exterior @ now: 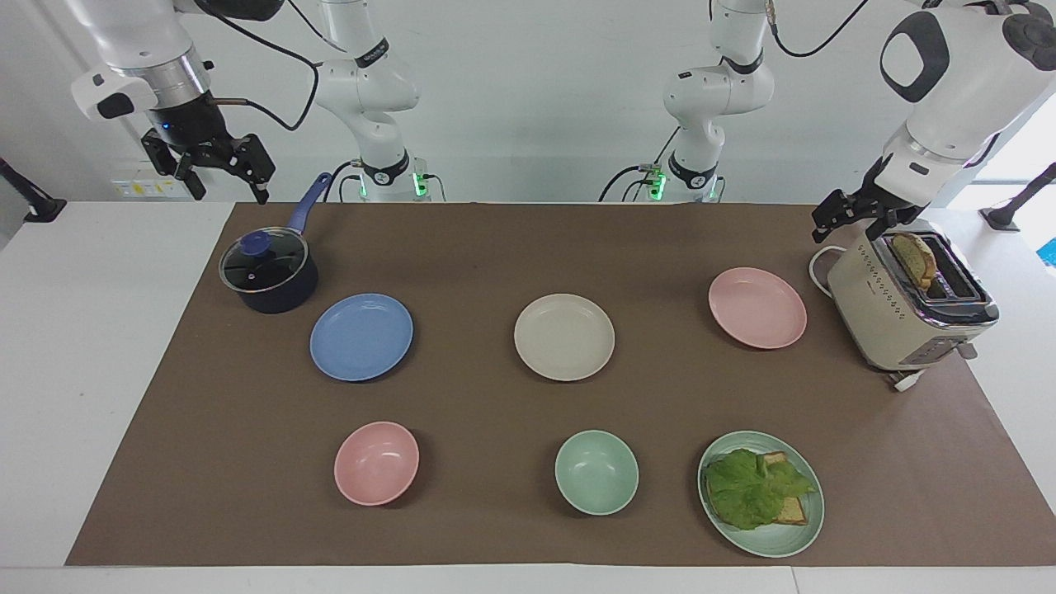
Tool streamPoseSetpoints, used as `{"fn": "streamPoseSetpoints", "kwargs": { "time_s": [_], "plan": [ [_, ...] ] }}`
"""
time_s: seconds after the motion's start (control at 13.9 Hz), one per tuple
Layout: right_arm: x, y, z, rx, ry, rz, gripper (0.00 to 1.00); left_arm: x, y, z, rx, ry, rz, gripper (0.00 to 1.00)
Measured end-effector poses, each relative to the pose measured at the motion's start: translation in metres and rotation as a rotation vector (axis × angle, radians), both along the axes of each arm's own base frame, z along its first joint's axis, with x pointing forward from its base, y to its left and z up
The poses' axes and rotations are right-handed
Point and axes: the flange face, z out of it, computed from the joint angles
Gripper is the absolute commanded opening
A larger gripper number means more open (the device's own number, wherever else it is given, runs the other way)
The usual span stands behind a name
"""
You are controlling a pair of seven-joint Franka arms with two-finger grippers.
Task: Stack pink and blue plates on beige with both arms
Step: 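Move the left gripper toward the pink plate's rim, then grasp the pink plate's rim with the left gripper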
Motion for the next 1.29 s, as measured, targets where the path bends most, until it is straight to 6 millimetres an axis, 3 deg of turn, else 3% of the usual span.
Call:
{"fn": "streamPoseSetpoints", "kwargs": {
  "time_s": [0.29, 1.0, 1.29],
  "plan": [
    [0.0, 0.0, -0.001, 0.0, 0.002, 0.0, 1.0, -0.002, 0.03, -0.042, 0.001, -0.007, 0.056, 1.0],
    [-0.002, 0.0, -0.003, 0.001, 0.008, 0.0, 1.0, -0.013, 0.031, -0.162, 0.028, 0.011, 0.032, 1.0],
    [-0.002, 0.0, -0.003, 0.001, 0.008, 0.0, 1.0, -0.012, 0.034, -0.189, 0.026, 0.039, 0.034, 1.0]
  ]
}}
